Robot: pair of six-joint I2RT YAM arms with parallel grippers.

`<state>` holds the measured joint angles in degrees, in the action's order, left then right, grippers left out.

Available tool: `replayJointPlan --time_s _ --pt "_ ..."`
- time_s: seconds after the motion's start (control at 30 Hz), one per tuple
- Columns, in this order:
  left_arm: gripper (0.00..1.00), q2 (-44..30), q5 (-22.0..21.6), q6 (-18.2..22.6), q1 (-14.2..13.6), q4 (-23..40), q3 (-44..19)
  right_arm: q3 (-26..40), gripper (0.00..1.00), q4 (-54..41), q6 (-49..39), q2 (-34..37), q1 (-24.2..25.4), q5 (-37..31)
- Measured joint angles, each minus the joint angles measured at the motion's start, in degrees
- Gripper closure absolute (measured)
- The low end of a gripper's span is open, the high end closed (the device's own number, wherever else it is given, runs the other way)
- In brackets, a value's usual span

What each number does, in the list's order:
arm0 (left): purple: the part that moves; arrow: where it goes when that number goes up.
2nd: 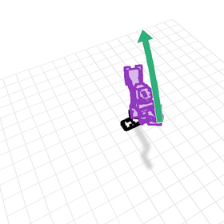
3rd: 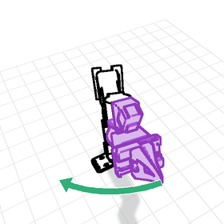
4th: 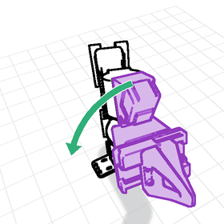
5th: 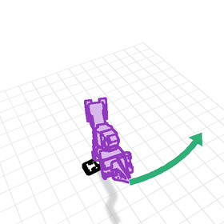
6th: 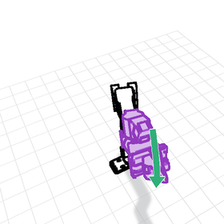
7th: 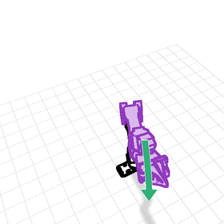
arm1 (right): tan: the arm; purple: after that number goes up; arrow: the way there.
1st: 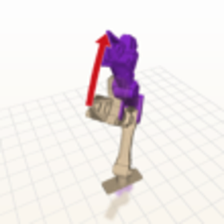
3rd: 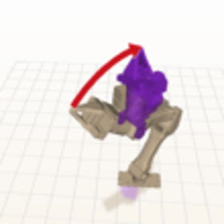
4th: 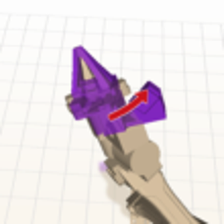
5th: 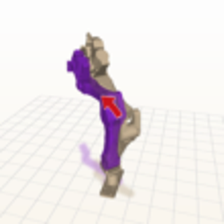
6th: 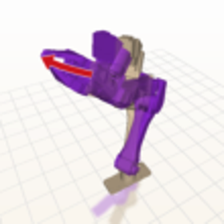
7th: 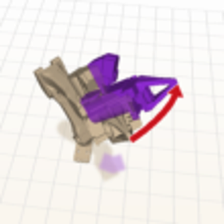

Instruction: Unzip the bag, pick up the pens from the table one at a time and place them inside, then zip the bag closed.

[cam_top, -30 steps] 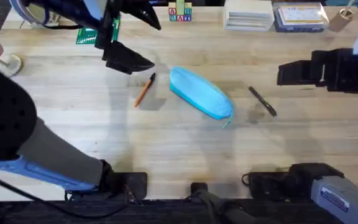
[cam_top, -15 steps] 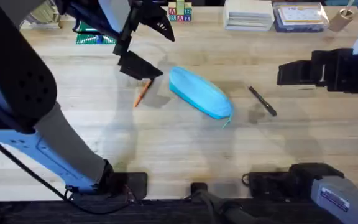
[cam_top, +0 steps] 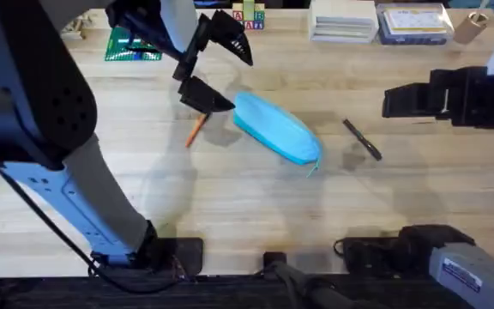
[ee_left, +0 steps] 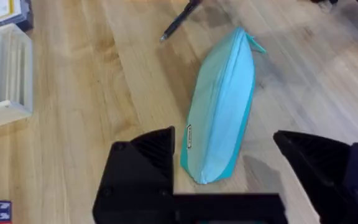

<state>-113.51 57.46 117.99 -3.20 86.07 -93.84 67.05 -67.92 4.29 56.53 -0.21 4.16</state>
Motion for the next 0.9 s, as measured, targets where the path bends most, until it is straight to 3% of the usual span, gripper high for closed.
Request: replayJointPlan --time_s 0.43,0.9 --pt "0.010 -8.27 1.41 0.00 -0.09 -4.04 0.00 0.00 0.005 -0.47 0.00 0.00 0.00 0.00" --pt "0.009 -8.38 1.46 0.00 -0.10 -5.80 -0.02 0.00 0.004 -1.11 0.00 0.00 0.00 0.00"
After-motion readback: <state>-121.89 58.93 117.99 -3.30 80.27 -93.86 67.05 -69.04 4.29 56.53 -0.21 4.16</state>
